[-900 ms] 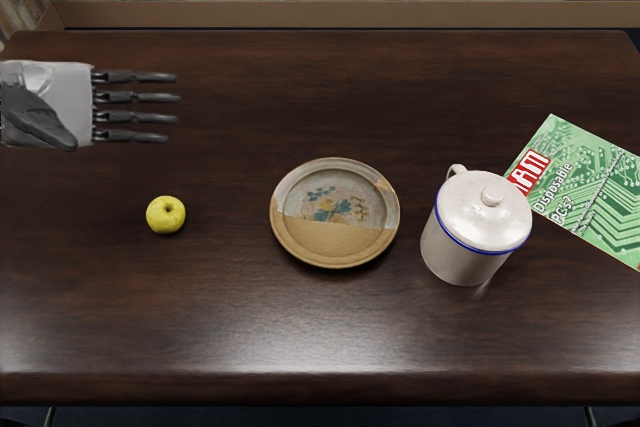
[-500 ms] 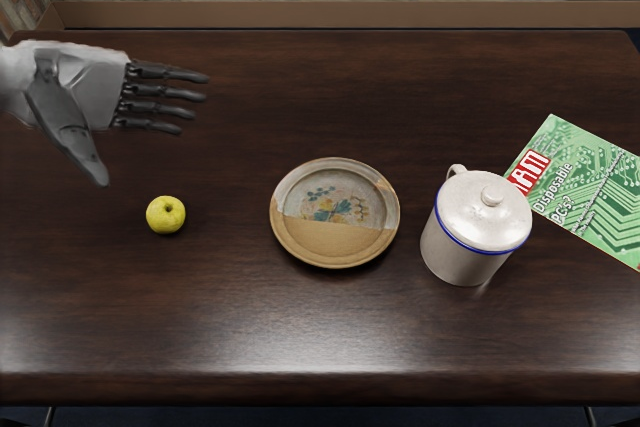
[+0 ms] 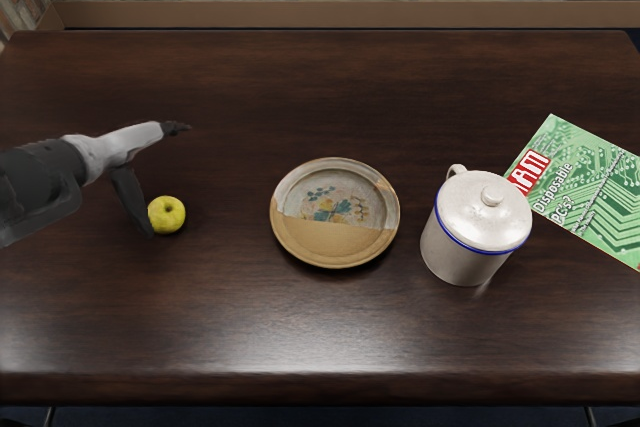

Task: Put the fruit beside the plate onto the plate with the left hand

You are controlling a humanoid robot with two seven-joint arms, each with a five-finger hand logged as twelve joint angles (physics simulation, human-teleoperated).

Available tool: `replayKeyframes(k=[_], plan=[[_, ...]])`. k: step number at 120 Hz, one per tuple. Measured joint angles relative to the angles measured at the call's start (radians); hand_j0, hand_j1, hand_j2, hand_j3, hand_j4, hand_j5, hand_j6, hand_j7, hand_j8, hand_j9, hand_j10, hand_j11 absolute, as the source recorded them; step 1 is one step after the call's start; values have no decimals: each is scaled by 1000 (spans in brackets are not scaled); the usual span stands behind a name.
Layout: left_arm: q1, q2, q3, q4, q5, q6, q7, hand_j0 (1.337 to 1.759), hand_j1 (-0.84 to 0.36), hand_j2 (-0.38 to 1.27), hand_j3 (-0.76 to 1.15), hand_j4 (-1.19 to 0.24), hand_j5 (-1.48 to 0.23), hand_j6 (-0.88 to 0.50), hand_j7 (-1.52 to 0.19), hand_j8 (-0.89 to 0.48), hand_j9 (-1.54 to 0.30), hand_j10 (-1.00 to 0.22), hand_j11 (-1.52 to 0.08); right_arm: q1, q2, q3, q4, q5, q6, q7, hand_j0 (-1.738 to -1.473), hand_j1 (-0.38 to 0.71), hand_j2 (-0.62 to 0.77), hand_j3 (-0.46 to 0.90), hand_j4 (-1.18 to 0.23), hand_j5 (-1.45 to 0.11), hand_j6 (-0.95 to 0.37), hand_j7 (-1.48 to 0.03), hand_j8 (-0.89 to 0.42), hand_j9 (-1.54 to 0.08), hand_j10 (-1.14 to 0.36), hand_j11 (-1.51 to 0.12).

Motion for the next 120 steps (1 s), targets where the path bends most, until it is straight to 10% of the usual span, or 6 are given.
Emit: replayKeyframes(k=[120], plan=[[180,-36,12,21,172,198,0,1658,172,34,0,-156,-196,-157,-196,-157,-195,-155,-195,15,0,-1,0,-1,-1,1,-1658,-349,0,0,0,0,0,0,0,0,0,0]])
